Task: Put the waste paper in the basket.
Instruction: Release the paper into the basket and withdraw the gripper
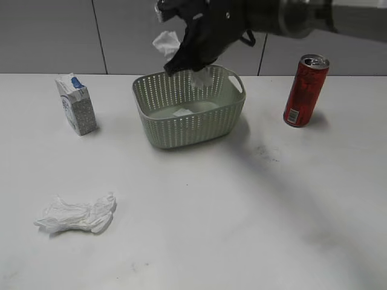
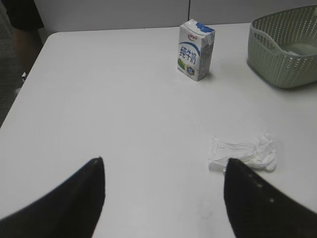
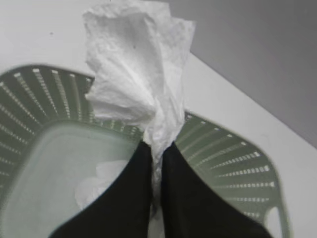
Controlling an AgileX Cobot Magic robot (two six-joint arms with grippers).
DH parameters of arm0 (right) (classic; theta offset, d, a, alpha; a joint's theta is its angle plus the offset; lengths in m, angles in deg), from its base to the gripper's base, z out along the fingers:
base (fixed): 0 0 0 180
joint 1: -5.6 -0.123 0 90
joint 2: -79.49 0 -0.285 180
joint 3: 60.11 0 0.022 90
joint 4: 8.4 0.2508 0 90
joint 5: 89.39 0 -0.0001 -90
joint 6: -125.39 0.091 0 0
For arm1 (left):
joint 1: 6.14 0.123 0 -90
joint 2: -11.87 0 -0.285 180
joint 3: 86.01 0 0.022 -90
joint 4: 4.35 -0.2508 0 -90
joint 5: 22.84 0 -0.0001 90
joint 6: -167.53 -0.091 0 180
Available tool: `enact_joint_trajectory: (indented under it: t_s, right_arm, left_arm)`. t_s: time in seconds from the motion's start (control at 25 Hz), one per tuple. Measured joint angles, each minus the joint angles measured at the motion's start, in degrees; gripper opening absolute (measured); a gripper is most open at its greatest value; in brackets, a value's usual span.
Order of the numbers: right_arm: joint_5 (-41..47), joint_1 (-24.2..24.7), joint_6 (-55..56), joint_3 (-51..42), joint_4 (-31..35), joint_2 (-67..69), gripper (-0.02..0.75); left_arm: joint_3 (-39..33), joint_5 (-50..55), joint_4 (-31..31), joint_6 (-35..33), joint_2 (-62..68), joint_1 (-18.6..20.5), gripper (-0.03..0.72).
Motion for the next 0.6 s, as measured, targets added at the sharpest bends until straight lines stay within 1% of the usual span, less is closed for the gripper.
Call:
enact_joint_trajectory:
  t_s: [0.04, 0.16, 0.28, 0.36, 0.44, 0.48, 0.52, 0.6]
  right_arm:
    - [0.0, 0.0, 0.0, 0.0, 0.0, 0.9, 0.016]
    - [1.6, 0.0, 0.0, 0.0, 0.0, 3.5, 0.106]
    - [5.1, 0.0, 0.1, 0.0, 0.2, 4.5, 0.280]
    - [6.4, 0.0, -0.5, 0.0, 0.5, 4.6, 0.435]
    - [6.4, 0.0, -0.9, 0.0, 0.5, 4.6, 0.537]
    - [6.4, 0.0, -1.0, 0.0, 0.6, 4.6, 0.577]
    - [6.5, 0.0, -1.0, 0.0, 0.6, 4.6, 0.601]
    - [6.6, 0.0, -1.0, 0.0, 0.9, 4.5, 0.621]
  left_arm:
    - [0.0, 0.0, 0.0, 0.0, 0.0, 0.0, 0.566]
    - [0.0, 0.0, 0.0, 0.0, 0.0, 0.0, 0.561]
    - [0.0, 0.0, 0.0, 0.0, 0.0, 0.0, 0.556]
    - [0.0, 0.0, -0.1, 0.0, 0.0, 0.0, 0.556]
    - [0.0, 0.0, 0.0, 0.0, 0.0, 0.0, 0.556]
    - [0.0, 0.0, 0.0, 0.0, 0.0, 0.0, 0.555]
    - [0.0, 0.0, 0.0, 0.0, 0.0, 0.0, 0.554]
    - [0.0, 0.0, 0.0, 0.0, 0.0, 0.0, 0.552]
